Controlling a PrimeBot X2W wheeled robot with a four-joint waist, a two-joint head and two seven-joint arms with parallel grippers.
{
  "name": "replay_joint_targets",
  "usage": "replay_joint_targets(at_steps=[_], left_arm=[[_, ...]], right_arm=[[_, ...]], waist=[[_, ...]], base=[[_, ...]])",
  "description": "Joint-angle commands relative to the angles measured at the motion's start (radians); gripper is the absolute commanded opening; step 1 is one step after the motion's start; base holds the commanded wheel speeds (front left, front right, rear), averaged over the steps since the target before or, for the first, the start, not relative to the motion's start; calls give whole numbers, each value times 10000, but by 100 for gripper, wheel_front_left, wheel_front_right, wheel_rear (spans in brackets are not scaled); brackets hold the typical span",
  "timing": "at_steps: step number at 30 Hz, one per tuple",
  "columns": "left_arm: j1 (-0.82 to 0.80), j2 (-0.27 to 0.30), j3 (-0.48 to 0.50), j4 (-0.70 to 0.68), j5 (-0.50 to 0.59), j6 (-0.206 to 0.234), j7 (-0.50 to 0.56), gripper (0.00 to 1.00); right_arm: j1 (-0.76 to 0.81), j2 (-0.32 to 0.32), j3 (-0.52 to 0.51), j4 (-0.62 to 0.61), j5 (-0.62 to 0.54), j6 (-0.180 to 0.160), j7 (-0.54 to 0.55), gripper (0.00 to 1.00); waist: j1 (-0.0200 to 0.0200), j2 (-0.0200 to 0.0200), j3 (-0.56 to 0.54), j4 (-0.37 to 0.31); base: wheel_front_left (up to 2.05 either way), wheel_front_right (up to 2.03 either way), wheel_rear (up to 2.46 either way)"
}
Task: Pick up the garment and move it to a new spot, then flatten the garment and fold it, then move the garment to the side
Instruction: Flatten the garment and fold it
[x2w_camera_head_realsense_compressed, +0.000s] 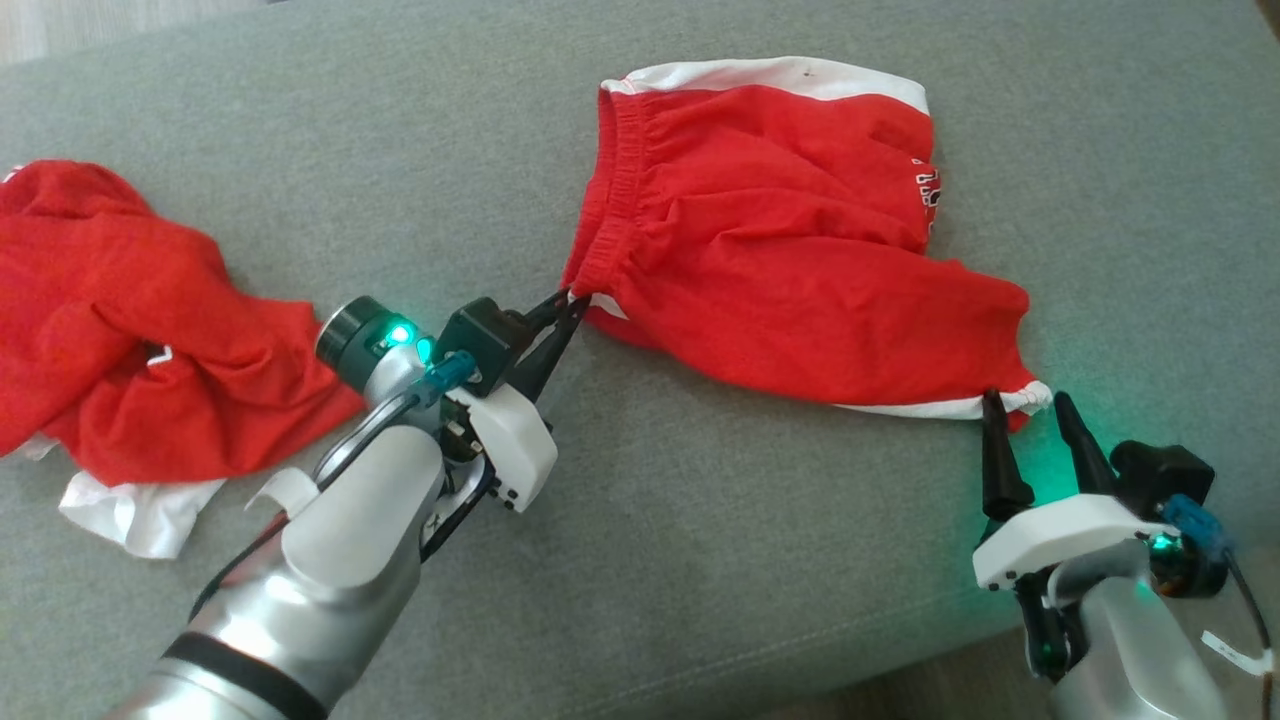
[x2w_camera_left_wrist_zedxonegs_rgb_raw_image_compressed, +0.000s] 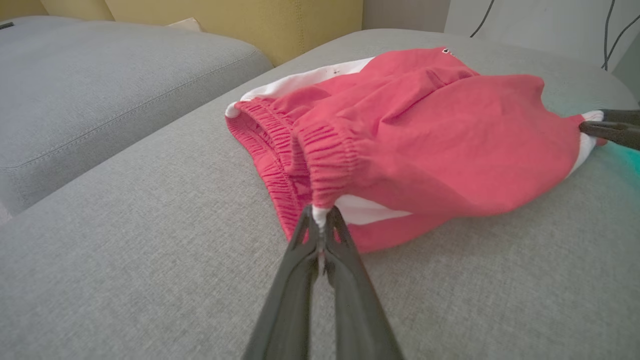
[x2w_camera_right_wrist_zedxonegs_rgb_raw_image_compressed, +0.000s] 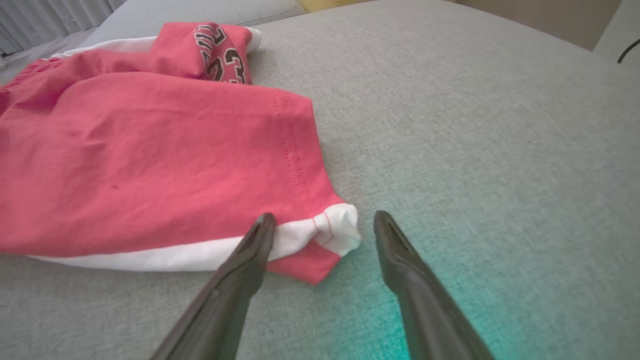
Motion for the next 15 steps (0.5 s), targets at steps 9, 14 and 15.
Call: replay_joint_targets(at_steps=[9, 14, 15], left_arm=[[-437, 126, 305, -81, 60, -39, -59, 0], [-365, 126, 335, -14, 22, -41, -59, 0], [-331, 126, 353, 5, 0, -35, -59, 0]], right_arm=[[-441, -57, 509, 96, 218, -9, -132, 16], [-390, -56, 601, 0, 178, -9, -147, 0], [-365, -56, 611, -100, 162, -9, -149, 0]], waist=[[0, 0, 4, 16], [0, 0, -122, -15], [0, 0, -174, -16]], base=[[0, 0, 0], [0, 0, 0], [0, 0, 0]])
